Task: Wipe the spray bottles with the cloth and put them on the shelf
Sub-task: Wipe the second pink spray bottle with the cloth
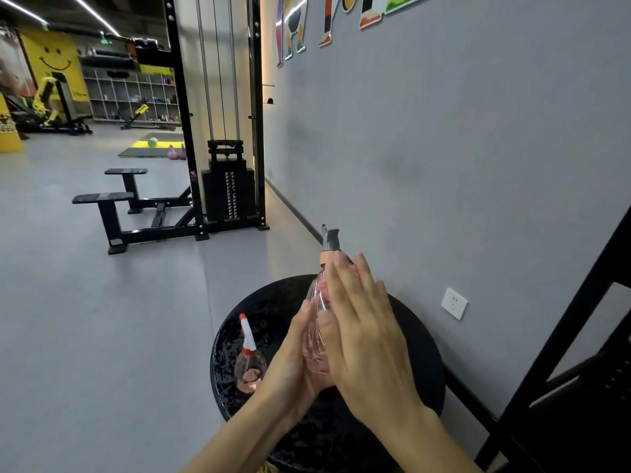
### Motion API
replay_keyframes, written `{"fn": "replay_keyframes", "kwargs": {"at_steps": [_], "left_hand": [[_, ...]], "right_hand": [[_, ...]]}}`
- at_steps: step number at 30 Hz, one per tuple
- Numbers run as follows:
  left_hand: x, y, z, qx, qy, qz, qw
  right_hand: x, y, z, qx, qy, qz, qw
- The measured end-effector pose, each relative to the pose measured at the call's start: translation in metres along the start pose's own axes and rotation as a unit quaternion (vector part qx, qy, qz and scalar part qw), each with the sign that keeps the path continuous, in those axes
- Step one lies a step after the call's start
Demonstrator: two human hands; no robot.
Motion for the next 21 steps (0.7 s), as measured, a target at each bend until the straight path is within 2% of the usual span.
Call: {"fn": "replay_keyframes", "kwargs": {"at_steps": [4, 11, 21], "left_hand": [[0.003, 0.0, 0.0, -0.002, -0.003, 0.003, 1.0], [-0.006, -0.017, 0.007, 0.037, -0.01, 0.037, 0.999], [0.003, -0.004, 0.0, 0.004, 0.007, 0.045, 0.999]], "right_hand": [[-0.001, -0.011, 0.014, 0.047, 0.01, 0.025, 0.999], [0.002, 0.003, -0.023, 0.022, 0.016, 0.065, 0.997], [-0.001, -0.006, 0.008, 0.035, -0.001, 0.027, 0.999]]}}
Point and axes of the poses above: each hand's wrist, its own z-axis towards the middle knuckle, its own x-axis out of the palm, y = z × x, the point moved 7 cm from there along z, towards the middle knuckle, and after that the axes turned 4 degrees about x, right-handed, at the moved point
